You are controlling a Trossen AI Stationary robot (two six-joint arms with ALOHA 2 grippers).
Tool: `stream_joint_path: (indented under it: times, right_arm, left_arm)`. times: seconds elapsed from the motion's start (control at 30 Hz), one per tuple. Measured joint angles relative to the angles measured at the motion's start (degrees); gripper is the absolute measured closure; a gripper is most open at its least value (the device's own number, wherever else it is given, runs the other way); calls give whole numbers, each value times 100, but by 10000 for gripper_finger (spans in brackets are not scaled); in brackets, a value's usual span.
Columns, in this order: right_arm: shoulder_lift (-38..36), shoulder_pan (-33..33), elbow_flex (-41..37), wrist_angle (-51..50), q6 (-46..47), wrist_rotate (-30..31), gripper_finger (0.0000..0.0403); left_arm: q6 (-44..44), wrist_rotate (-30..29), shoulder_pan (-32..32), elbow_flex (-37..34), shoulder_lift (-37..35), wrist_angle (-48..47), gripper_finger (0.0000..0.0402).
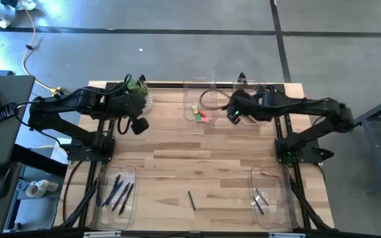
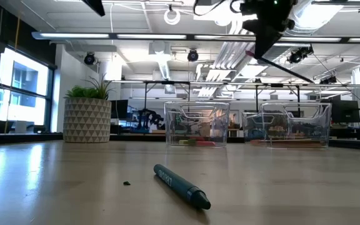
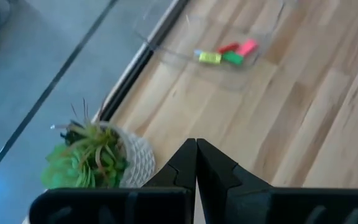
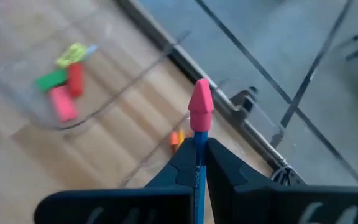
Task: Sort crayons/erasers/pens/pencils in bins
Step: Put the blue pencil into the top right transparent bin
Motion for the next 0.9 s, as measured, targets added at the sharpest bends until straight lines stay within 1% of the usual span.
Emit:
stream_joint_path:
  times: [0.17, 0.3, 0.43, 0.53, 0.63, 0.9]
  right_arm:
    - [-647, -787, -753, 911, -358, -58, 403]
    - [-905, -1423, -1298, 1769, -778, -471, 403]
    - [-926, -1978, -1761, 2531, -1139, -979, 403]
    - [-914, -2318, -2092, 3008, -1307, -1304, 403]
    - [-912, -2612, -2366, 3218, -1389, -1491, 403]
    - [-912, -3371, -2944, 3730, -1417, -2245, 403]
  left_arm:
    - [0, -377, 2, 0, 45, 496, 401]
    - [36, -879, 25, 4, 89, 848, 401]
    - [256, -1203, 148, 4, 192, 1211, 401]
    - [415, -1254, 322, 4, 272, 1451, 401]
    - [496, -1250, 490, 4, 384, 1656, 401]
    - [494, -1241, 876, 2, 727, 1712, 401]
